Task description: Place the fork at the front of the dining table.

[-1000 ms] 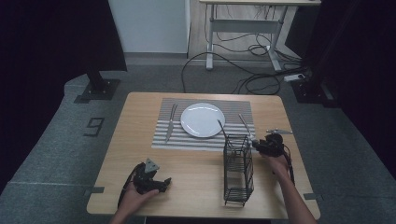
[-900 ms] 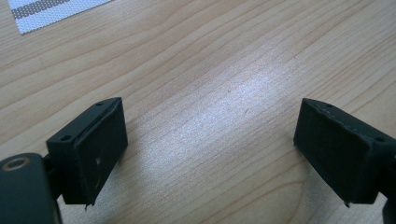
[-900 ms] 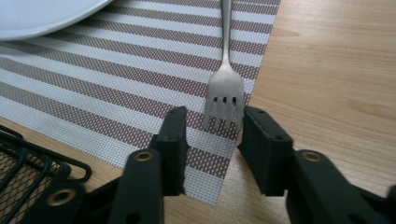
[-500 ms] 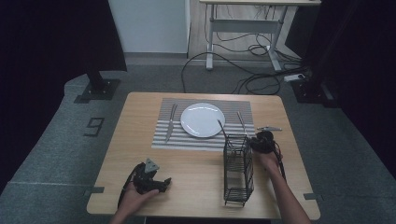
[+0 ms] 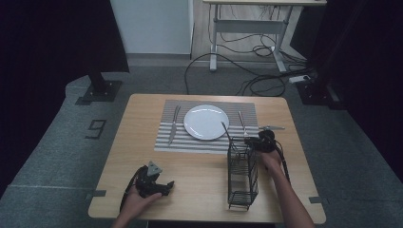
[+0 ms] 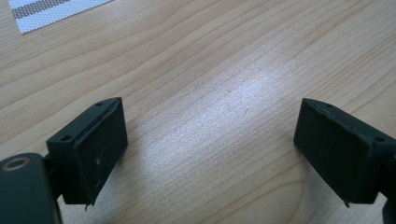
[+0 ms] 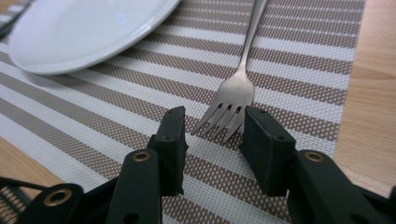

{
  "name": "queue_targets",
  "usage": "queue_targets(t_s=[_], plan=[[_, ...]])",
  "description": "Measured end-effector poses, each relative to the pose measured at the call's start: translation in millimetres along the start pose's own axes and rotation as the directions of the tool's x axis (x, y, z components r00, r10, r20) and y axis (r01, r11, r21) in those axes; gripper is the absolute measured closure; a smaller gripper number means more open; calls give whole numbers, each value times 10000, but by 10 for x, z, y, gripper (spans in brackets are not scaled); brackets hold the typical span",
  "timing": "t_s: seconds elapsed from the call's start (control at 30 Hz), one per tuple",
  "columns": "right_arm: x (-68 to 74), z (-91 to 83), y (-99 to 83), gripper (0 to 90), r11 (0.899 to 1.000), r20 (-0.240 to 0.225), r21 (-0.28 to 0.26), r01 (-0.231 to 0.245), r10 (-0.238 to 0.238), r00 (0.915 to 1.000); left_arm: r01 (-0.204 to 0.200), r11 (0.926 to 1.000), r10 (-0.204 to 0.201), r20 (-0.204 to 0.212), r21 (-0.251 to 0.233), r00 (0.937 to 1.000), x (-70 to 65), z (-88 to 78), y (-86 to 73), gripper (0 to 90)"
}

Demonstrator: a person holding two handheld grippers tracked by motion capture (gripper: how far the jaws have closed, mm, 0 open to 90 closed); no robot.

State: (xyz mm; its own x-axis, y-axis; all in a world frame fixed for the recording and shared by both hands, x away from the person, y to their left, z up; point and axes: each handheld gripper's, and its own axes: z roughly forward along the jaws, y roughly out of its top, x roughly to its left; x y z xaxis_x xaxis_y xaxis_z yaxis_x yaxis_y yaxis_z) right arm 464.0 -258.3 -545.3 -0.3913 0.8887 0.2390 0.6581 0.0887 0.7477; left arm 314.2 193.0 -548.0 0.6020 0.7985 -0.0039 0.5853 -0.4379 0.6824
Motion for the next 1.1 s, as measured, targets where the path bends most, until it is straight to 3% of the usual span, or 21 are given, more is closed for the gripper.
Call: queue_targets(t_s=[0.23,0.37,0.57,0.97,1.03,1.1], plan=[[-21,-201,-22,574,9984,83,-562,13,-8,10000,-10,10000,10,-1,-4,10000,1,1,0,96],[-71,-225,-58,590,9994,835,-348,49,-20,9965,-7,10000,7,-1,-6,10000,0,1,0,96],[-112,-160,-103,614,9998,1136,-59,179,-171,9934,-4,10000,4,1,1,10000,1,0,1,96],[-22,-32,3,609,9968,1027,75,794,-797,9915,-8,10000,8,4,17,10000,1,-1,1,96],[2,-16,21,609,9960,939,-97,891,-878,9917,-8,10000,8,3,13,10000,1,-1,1,96],[19,18,43,605,9953,903,154,958,-968,9912,-8,10000,8,4,14,10000,1,-1,1,96]])
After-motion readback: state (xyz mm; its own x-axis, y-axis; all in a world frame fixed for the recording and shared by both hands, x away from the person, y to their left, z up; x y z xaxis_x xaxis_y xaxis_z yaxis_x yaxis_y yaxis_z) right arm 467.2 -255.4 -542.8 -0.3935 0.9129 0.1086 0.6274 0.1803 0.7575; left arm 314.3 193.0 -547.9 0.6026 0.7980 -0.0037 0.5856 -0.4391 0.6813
